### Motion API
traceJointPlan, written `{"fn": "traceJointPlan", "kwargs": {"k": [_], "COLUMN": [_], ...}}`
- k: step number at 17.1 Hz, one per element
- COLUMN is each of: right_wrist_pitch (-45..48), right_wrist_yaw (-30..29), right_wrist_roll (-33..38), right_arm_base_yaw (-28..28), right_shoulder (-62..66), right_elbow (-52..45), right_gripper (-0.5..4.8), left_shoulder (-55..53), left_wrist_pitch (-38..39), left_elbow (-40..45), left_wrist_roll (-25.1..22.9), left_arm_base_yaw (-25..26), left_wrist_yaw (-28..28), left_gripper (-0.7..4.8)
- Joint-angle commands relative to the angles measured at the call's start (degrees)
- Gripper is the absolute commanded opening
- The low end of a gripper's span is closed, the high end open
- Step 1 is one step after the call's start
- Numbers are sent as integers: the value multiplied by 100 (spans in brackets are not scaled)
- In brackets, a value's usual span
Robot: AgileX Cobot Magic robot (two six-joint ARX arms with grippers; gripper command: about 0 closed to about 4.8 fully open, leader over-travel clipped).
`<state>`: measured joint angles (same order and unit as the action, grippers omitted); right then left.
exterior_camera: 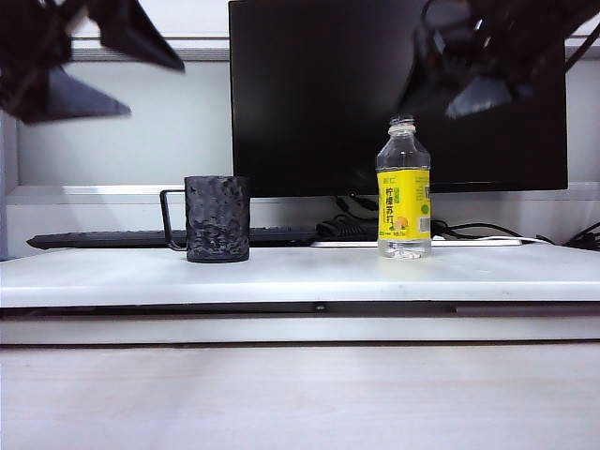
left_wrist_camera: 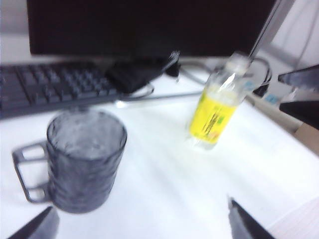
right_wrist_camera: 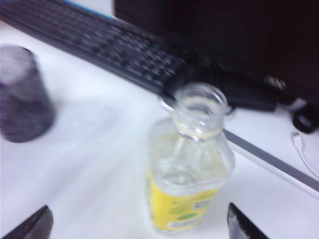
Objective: Carefully pick up the bottle and pour some water from the bottle into the cup.
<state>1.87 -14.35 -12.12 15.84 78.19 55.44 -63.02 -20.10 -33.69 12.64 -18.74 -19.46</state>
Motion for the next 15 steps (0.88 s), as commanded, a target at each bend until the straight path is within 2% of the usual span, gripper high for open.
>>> {"fn": "traceJointPlan", "kwargs": {"k": [1,3,15], "right_wrist_pitch": [586,894,2098], "right_wrist_yaw": [48,74,101], "right_wrist_roll": [11,15,33], "right_arm_base_yaw": [7,7,7], "right_shoulder": [232,531,1998], "right_elbow": [37,39,61], "right_gripper": [479,479,479], "left_shoulder": [-214,-400,-470], "left_wrist_pitch": [-321,-339,-221], "left_elbow": [-24,-24,-22], "left_wrist_roll": [-61,-63,-63], "left_arm_base_yaw": [-15,-15,-15], "left_wrist_yaw": [280,444,415], "left_gripper": [479,479,479]}}
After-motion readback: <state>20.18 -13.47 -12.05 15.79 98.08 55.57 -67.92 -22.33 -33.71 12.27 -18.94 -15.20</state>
